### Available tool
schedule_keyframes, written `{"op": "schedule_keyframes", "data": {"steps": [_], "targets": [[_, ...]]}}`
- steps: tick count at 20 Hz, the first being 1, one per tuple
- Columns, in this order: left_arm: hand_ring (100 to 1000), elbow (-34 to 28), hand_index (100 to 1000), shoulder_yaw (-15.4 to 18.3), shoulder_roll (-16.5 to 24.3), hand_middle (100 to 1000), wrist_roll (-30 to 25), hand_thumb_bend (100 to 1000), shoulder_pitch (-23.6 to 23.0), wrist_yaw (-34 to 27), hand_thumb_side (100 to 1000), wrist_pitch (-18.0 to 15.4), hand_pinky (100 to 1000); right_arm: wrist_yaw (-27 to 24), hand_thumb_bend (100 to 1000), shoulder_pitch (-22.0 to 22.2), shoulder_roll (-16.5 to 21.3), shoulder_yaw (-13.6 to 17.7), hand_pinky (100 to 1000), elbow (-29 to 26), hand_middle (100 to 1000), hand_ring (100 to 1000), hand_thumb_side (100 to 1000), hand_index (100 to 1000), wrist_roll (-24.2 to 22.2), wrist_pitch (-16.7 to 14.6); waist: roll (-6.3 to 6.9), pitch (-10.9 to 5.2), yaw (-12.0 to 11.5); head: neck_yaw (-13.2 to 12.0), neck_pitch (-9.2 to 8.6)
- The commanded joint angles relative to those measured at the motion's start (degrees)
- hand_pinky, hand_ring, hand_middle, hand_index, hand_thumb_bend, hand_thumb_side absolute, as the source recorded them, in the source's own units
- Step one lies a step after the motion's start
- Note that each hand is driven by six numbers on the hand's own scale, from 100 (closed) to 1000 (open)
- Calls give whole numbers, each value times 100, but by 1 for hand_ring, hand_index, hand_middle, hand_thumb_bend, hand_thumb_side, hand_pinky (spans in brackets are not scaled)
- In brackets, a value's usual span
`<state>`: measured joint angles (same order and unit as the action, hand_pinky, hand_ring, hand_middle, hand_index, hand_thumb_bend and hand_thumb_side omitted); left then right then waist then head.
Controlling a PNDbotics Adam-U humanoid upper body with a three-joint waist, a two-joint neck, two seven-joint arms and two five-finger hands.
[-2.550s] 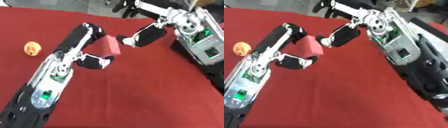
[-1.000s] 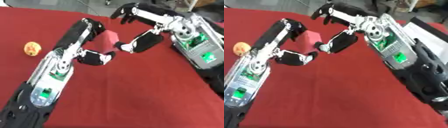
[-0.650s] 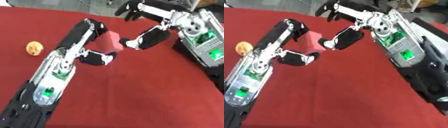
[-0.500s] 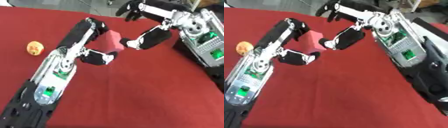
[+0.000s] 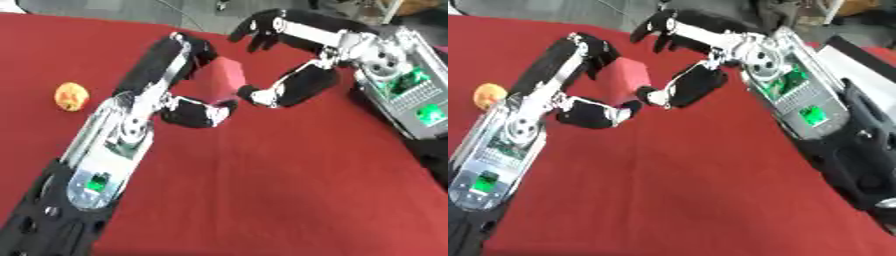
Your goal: Pick up the objects with one hand, pass them to the other hand, and then place them into the box on the other side of the table.
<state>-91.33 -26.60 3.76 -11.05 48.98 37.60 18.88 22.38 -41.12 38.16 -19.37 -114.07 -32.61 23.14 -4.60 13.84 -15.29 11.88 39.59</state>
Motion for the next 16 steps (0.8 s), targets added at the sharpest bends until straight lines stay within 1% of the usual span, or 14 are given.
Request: {"op": "schedule_keyframes", "data": {"steps": [1, 4, 8, 13, 16], "targets": [[464, -106, 412, 63, -33, 344, 100, 100, 141, -43, 100, 16, 551, 52, 333, -42, 155, -7, 829, -52, 893, 811, 260, 869, 12, 44, 35, -95, -2, 14, -61], [464, -93, 412, 68, -30, 345, 110, 100, 152, -27, 100, 21, 551, -6, 333, -41, 154, -25, 828, -52, 895, 810, 270, 868, -19, 33, 36, -96, 2, 7, -61], [464, -63, 412, 63, -33, 345, 75, 100, 154, 27, 100, 13, 550, -84, 328, -53, 168, 29, 826, -52, 894, 807, 269, 867, -50, 24, 30, -93, 13, -24, -66], [464, -103, 411, 36, -55, 344, 21, 100, 148, 15, 100, -4, 551, -27, 323, -48, 140, 7, 824, -52, 897, 805, 264, 866, 82, 124, 27, -83, 9, -35, -69], [465, -121, 411, 21, -56, 344, -7, 100, 145, 26, 100, -9, 550, 27, 350, -47, 128, -38, 825, -52, 897, 806, 255, 867, 172, 169, 25, -85, 6, -30, -72]]}}
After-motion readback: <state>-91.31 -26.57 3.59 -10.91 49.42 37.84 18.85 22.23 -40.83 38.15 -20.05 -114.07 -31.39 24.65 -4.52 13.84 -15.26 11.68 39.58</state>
